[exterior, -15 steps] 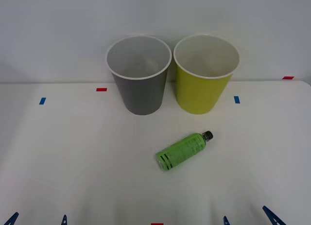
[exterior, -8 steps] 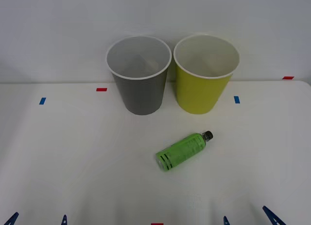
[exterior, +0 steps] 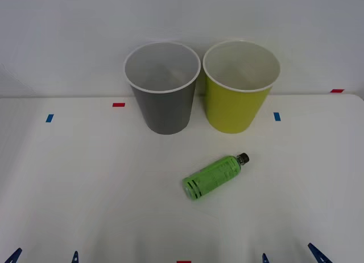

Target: Put cans in the gray bin and PET bottles in the light green bin.

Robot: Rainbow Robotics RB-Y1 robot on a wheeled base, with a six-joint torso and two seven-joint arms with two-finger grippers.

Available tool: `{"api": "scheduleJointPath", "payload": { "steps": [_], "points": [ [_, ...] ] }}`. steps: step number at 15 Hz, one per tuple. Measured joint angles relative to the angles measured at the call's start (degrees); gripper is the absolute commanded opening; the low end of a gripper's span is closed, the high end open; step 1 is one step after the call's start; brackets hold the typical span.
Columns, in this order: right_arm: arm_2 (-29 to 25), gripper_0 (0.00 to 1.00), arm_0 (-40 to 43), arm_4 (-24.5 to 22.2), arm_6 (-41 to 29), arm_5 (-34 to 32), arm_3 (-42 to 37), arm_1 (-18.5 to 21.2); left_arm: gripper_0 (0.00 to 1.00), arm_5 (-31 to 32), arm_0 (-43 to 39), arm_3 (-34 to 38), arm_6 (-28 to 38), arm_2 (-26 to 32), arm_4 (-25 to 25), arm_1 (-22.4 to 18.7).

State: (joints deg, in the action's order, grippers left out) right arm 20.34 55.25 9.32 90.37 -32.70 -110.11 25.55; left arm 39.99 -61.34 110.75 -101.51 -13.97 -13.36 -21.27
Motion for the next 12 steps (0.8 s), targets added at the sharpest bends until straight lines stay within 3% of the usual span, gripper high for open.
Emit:
{"api": "scheduleJointPath", "payload": {
  "steps": [4, 7, 12],
  "points": [
    [-2.67, 1.00, 0.48, 0.33, 0.53, 2.16, -2.74, -3.23, 1.00, 0.00, 0.00, 0.00, 0.00, 0.00, 0.00, 0.00],
    [-4.16, 1.00, 1.47, 3.34, 0.27, 13.72, -10.76, -4.58, 1.00, 0.00, 0.00, 0.00, 0.00, 0.00, 0.00, 0.00],
    [-8.61, 1.00, -0.11, 14.56, -0.15, 34.83, -23.21, -6.62, 1.00, 0.00, 0.00, 0.00, 0.00, 0.00, 0.00, 0.00]
  ]
}}
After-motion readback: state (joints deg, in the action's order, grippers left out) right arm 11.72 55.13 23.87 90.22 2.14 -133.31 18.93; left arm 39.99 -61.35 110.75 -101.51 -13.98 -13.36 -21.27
